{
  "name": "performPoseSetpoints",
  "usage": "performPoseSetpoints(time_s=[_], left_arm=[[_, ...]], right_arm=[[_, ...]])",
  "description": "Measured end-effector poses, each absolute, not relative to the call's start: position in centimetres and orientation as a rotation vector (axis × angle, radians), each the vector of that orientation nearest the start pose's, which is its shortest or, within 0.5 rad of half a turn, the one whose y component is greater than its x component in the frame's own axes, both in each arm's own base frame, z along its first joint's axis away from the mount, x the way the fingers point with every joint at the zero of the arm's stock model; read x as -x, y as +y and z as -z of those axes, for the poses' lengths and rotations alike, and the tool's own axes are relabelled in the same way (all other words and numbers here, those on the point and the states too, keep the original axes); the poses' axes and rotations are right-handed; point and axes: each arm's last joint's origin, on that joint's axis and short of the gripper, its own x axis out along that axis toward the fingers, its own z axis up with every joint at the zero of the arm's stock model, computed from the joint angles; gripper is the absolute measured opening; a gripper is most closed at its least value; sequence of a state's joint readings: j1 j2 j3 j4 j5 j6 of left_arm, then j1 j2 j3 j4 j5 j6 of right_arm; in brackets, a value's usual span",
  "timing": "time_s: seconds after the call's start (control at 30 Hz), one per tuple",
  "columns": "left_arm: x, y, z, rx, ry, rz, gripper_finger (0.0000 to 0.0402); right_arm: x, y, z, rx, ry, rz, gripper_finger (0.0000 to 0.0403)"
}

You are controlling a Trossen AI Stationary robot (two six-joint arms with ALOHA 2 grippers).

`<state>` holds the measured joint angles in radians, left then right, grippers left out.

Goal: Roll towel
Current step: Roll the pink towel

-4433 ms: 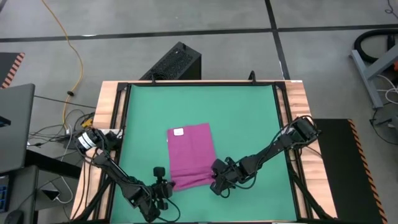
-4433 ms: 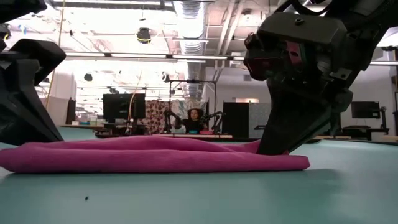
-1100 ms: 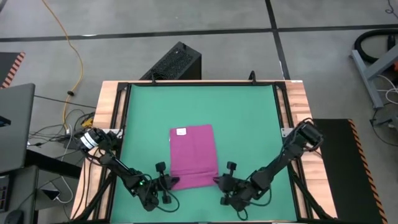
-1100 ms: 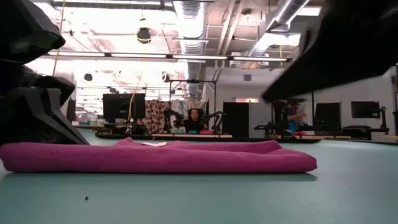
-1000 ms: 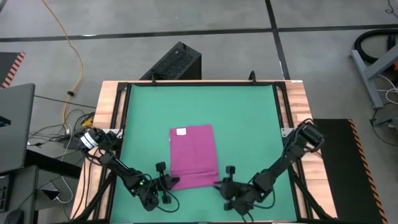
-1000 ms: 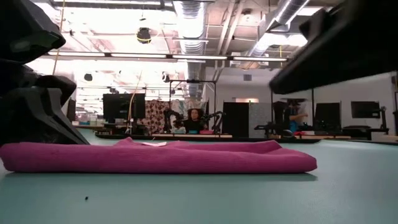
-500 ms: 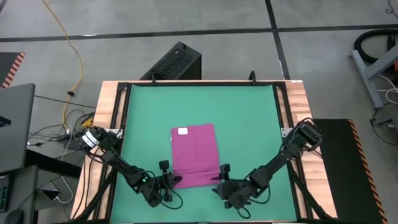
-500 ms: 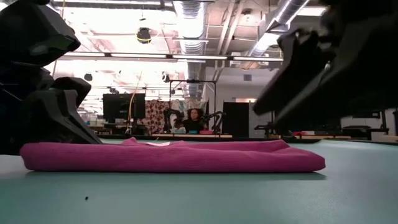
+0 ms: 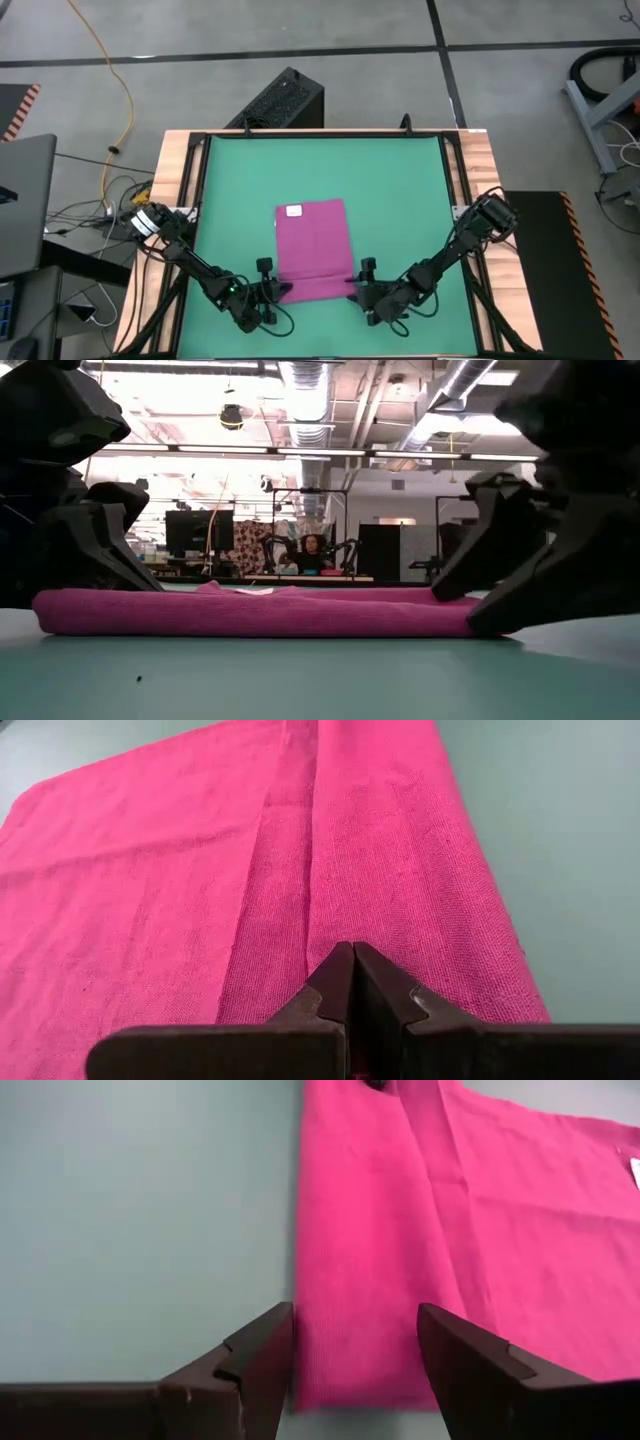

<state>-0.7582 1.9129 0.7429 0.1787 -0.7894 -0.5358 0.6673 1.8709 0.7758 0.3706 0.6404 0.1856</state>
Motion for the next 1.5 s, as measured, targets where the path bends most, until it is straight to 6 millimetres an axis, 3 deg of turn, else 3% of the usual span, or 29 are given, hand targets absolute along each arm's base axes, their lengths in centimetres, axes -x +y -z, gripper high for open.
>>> performPoseSetpoints(time_s=[0.23, 0.43, 0.6, 0.77, 0.93, 1.0, 1.27, 1.5], left_arm=[[-23.7, -19.7, -7.6, -0.179, 0.665, -0.210, 0.0000], [-23.9, -19.5, -7.6, -0.181, 0.672, -0.211, 0.0000], [-24.0, -19.4, -7.5, -0.198, 0.675, -0.206, 0.0000], [-24.0, -19.4, -7.5, -0.196, 0.679, -0.198, 0.0000], [-23.8, -19.6, -7.5, -0.194, 0.675, -0.191, 0.0000], [-23.7, -19.8, -7.6, -0.190, 0.669, -0.184, 0.0000], [-23.7, -20.7, -8.7, -0.095, 0.668, -0.069, 0.0000], [-23.7, -20.9, -10.1, -0.043, 0.669, 0.007, 0.0000]], right_arm=[[-26.4, 16.9, -9.1, 0.184, 0.566, 0.034, 0.0235], [-26.4, 16.5, -8.1, 0.197, 0.607, 0.032, 0.0227], [-26.5, 16.1, -5.7, 0.131, 0.649, 0.089, 0.0195], [-26.5, 16.3, -5.4, 0.060, 0.625, 0.142, 0.0137], [-26.1, 16.8, -6.1, 0.007, 0.612, 0.151, 0.0038], [-26.1, 17.2, -6.6, -0.006, 0.612, 0.130, 0.0017], [-27.0, 18.7, -10.0, -0.163, 0.655, 0.039, 0.0028], [-28.7, 18.6, -13.6, -0.472, 0.699, 0.020, 0.0016]])
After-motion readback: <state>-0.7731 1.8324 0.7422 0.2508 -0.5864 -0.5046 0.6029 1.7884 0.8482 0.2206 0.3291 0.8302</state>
